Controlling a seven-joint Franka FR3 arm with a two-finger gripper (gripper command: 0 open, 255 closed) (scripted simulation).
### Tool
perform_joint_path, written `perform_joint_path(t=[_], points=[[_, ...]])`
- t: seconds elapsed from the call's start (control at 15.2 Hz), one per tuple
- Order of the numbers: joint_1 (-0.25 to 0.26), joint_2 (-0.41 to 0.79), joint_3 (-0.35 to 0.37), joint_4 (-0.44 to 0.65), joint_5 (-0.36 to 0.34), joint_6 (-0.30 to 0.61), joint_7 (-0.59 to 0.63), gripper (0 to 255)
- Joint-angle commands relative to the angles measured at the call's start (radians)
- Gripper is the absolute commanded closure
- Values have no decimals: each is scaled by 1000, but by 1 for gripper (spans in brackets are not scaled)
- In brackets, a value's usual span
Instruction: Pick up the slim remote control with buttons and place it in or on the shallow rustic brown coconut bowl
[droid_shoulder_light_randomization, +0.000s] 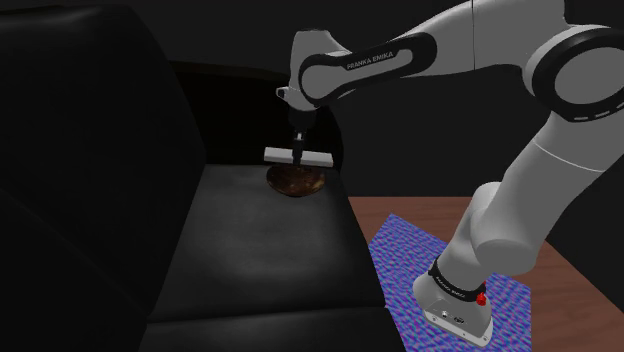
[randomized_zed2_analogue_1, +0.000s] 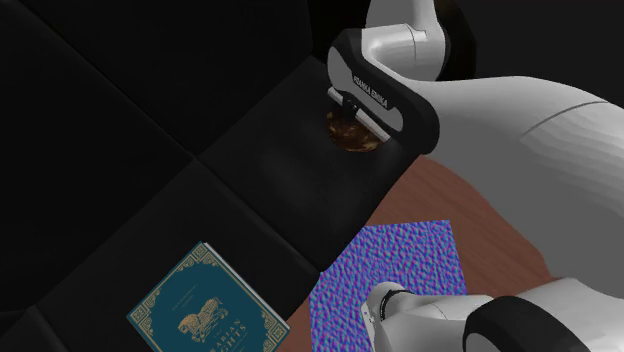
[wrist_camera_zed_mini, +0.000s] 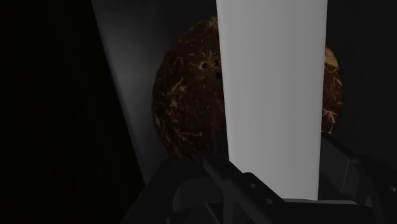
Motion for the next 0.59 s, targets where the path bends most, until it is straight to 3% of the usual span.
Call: perform_joint_path(t=[0.0,0.53], points=[[-2,18,-3,-2,0,21,-7,255],[-2,61,-3,-65,4,126,-11,255]])
